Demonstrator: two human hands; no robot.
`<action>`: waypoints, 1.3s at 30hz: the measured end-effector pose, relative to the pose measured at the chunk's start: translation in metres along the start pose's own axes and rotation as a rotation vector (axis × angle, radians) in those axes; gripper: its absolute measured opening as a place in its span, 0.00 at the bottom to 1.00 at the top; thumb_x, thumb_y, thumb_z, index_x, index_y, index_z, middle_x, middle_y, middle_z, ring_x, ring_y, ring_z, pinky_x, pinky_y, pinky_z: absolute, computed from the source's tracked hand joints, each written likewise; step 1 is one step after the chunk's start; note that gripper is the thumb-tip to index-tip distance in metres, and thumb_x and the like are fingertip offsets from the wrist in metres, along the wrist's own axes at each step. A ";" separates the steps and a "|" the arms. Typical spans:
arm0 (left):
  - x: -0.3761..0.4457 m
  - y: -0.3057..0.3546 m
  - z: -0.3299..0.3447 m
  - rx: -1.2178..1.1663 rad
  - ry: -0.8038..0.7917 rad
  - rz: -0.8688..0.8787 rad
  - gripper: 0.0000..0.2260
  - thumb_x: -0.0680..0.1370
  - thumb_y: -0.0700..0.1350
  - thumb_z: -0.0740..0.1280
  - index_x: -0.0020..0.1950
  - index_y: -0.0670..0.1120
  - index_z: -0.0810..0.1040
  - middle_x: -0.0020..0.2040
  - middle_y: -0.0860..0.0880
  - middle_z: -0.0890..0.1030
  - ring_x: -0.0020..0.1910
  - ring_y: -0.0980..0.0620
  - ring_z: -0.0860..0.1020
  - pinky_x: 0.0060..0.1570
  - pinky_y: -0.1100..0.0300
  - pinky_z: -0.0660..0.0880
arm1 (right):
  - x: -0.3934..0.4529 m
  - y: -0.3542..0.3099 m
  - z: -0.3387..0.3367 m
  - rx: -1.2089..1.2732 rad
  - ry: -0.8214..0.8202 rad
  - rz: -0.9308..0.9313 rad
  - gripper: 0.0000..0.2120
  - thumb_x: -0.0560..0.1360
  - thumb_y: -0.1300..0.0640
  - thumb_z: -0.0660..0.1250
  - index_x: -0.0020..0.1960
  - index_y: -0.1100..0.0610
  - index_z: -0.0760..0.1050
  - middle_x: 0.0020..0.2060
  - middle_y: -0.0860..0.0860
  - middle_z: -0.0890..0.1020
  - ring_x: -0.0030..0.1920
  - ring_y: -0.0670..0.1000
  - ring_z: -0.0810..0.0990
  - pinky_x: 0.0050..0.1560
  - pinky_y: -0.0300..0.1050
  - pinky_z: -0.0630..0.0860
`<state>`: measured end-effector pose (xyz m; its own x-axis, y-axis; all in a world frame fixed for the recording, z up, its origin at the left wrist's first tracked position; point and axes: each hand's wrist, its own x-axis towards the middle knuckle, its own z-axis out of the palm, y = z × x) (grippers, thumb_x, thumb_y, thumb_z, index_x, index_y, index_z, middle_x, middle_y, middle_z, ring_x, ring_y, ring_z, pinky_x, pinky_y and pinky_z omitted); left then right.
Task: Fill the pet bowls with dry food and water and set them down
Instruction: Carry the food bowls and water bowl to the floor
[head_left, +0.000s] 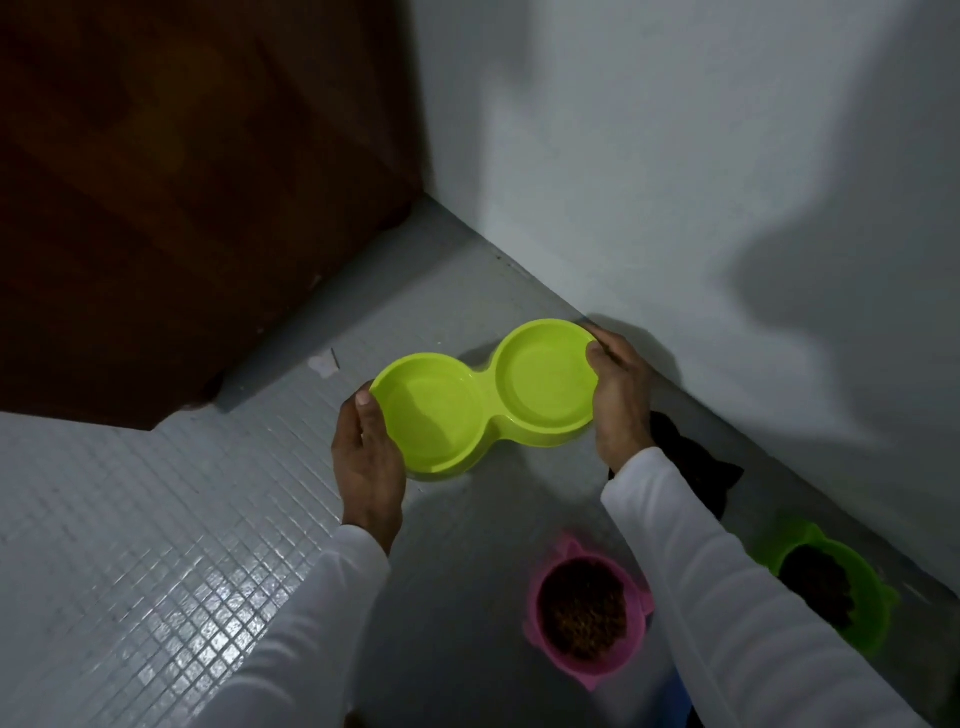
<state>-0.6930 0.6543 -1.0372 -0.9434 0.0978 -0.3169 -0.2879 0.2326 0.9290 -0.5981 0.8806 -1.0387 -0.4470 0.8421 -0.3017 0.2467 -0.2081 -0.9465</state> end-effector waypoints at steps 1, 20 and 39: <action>0.001 -0.005 0.000 -0.003 -0.004 -0.009 0.18 0.85 0.62 0.55 0.64 0.55 0.78 0.60 0.50 0.81 0.60 0.45 0.79 0.62 0.35 0.77 | 0.004 0.003 0.002 -0.008 -0.010 0.007 0.12 0.81 0.63 0.63 0.58 0.49 0.80 0.58 0.50 0.82 0.56 0.48 0.79 0.46 0.24 0.71; 0.022 -0.073 -0.017 -0.051 -0.032 -0.151 0.20 0.77 0.70 0.62 0.63 0.64 0.80 0.63 0.52 0.82 0.63 0.43 0.80 0.59 0.31 0.78 | 0.055 0.055 0.046 -0.328 -0.192 -0.091 0.16 0.80 0.53 0.63 0.64 0.53 0.81 0.61 0.53 0.83 0.60 0.49 0.80 0.66 0.48 0.75; 0.016 -0.080 -0.023 0.173 0.047 -0.071 0.19 0.81 0.60 0.63 0.67 0.53 0.79 0.52 0.48 0.83 0.50 0.54 0.81 0.54 0.46 0.81 | 0.064 0.057 0.058 -0.500 -0.275 -0.129 0.17 0.81 0.61 0.61 0.69 0.55 0.76 0.65 0.54 0.79 0.65 0.55 0.76 0.68 0.49 0.71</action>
<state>-0.6885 0.6148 -1.1125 -0.9296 0.0307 -0.3673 -0.3252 0.4004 0.8567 -0.6623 0.8939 -1.1182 -0.6908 0.6710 -0.2694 0.5213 0.2040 -0.8287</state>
